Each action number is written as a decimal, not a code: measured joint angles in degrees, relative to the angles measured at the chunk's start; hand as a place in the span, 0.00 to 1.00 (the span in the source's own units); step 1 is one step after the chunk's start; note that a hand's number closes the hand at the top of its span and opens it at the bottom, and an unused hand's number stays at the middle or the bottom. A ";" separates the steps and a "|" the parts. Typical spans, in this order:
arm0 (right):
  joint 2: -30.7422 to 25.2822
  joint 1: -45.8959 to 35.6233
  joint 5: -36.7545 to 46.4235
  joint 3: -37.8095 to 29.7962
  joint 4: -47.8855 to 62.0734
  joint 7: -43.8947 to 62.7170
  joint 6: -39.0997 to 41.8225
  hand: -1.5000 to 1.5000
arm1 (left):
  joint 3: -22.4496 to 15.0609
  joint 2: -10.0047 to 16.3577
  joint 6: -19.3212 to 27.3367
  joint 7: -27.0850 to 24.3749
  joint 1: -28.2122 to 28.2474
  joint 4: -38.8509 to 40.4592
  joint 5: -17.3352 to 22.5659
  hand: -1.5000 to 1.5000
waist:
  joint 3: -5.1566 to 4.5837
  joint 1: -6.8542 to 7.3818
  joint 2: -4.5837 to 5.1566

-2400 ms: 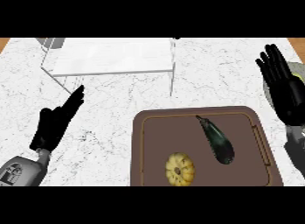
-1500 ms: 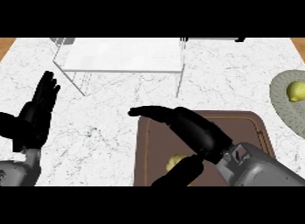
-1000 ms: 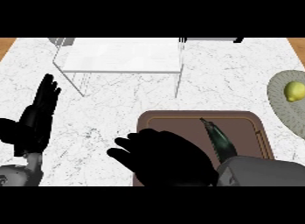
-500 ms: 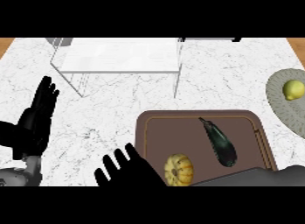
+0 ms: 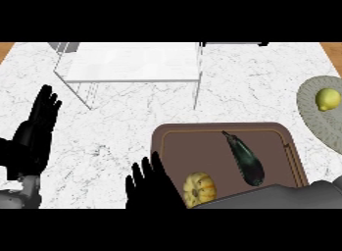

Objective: Pick the squash from the tray and place it in the tiered shelf

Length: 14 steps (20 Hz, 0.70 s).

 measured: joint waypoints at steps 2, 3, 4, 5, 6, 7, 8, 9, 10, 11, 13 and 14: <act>-0.70 -0.13 0.96 1.06 0.99 0.15 0.34 0.00 | 0.08 -0.22 0.11 0.11 -0.39 0.33 -0.22 0.50 | 0.02 -0.15 0.10; -0.88 0.35 1.76 1.68 0.99 0.43 0.24 0.00 | 0.28 -0.23 -0.10 -0.24 -0.03 0.38 -0.16 0.50 | 0.03 -0.14 0.13; -0.50 0.61 1.78 1.53 1.37 0.79 0.25 0.00 | 0.24 -0.26 -0.43 -0.69 0.68 0.11 -0.15 0.50 | 0.03 -0.04 0.15; -0.56 1.09 2.32 1.71 1.49 0.91 0.23 0.00 | 0.64 -0.24 -0.97 -1.15 0.86 0.43 0.20 0.50 | 0.03 -0.03 0.20; -1.43 1.48 2.83 1.66 1.29 0.60 0.41 0.00 | 0.98 -0.09 -1.23 -0.88 0.65 0.44 0.37 0.50 | 0.04 -0.04 0.25; -1.18 1.92 3.26 1.62 1.41 0.60 0.51 0.00 | 0.71 -0.47 -0.75 -0.51 0.57 0.09 -0.05 0.50 | 0.06 0.00 0.29; -1.48 2.62 3.68 1.63 1.12 0.52 0.63 0.00 | 0.73 -0.60 -0.76 -0.46 0.91 -0.17 -0.11 0.50 | 0.07 0.05 0.31; -1.92 3.10 4.20 1.71 0.99 0.42 0.76 0.00 | 0.55 -0.78 -0.61 -0.04 0.90 -0.66 -0.27 0.50 | 0.08 0.05 0.32; -3.05 3.80 4.84 1.77 0.31 0.17 0.87 0.00 | 0.58 -0.69 -0.61 0.27 1.10 -1.24 -0.39 0.50 | 0.09 0.05 0.32; -3.59 4.24 5.27 1.47 0.37 -0.37 1.21 0.00 | 0.85 -0.60 -0.79 0.01 1.21 -1.16 -0.53 0.50 | 0.09 0.11 0.37; -4.79 5.50 6.30 1.38 -0.27 -0.86 1.59 0.00 | 0.64 -1.09 -0.65 0.10 0.92 -1.03 -1.04 0.50 | 0.10 0.05 0.42; -4.10 5.95 6.76 1.50 0.03 -0.71 1.72 0.00 | 0.74 -1.21 -0.86 -0.20 0.54 -0.39 -1.18 0.50 | 0.09 0.02 0.44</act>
